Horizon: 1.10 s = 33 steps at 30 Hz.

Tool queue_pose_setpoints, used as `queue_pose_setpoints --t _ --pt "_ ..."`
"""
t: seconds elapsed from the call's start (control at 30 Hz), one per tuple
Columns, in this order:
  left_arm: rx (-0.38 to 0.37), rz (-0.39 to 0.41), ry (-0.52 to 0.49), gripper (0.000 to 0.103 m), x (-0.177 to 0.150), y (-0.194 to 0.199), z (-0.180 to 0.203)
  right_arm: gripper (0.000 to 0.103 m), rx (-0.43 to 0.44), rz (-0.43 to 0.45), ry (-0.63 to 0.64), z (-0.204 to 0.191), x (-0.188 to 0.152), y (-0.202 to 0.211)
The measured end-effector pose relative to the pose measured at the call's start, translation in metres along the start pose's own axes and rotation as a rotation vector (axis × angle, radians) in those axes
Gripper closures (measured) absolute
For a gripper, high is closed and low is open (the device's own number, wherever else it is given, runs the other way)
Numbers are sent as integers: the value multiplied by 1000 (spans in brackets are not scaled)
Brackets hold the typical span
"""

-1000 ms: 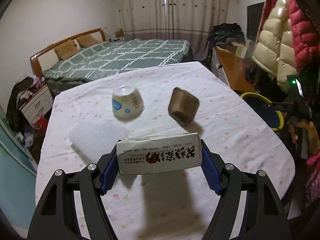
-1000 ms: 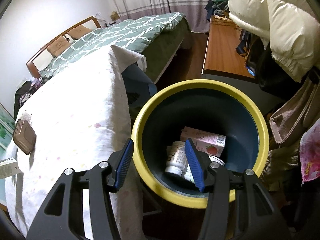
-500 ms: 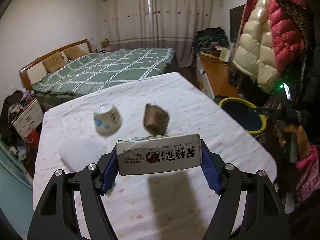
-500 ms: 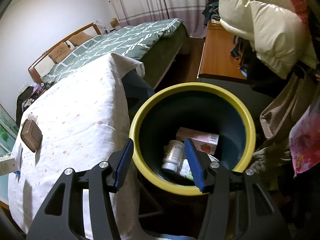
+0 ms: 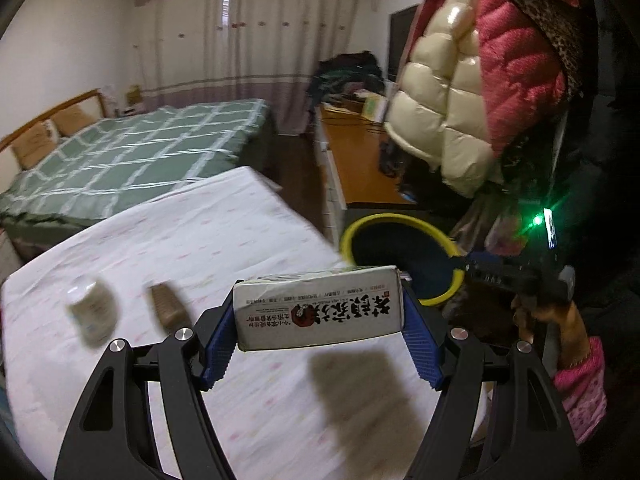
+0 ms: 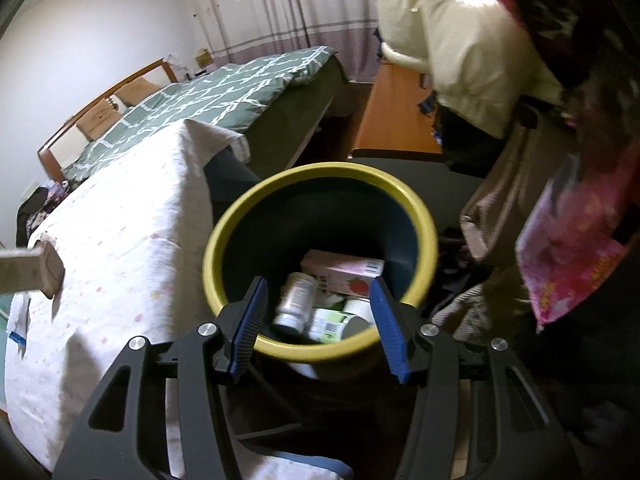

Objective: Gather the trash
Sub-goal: 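Carry the printed box over the bin and open the left gripper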

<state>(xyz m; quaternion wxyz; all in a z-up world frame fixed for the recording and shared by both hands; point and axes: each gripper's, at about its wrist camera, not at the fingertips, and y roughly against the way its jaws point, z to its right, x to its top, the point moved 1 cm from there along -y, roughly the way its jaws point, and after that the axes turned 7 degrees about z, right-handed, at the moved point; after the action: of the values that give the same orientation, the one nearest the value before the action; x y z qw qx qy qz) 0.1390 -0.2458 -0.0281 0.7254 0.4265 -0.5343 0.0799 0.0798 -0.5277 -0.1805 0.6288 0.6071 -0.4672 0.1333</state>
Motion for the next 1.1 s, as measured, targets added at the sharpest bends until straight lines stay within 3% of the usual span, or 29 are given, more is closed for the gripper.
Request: queue_pose_setpoints --t 0.43,0.73,0.9,1.1 --pt "-135 -116 -68 31 27 -140 79 52 -36 -16 -39 41 -12 5" --pt "-146 -211 -106 30 17 -221 115 52 -61 -33 -51 53 -18 0" --pt "-140 -201 -101 18 18 -232 120 52 -66 -38 -53 53 -22 1" --pt "-131 -157 -69 18 27 -204 108 52 -56 -41 -50 49 -23 4"
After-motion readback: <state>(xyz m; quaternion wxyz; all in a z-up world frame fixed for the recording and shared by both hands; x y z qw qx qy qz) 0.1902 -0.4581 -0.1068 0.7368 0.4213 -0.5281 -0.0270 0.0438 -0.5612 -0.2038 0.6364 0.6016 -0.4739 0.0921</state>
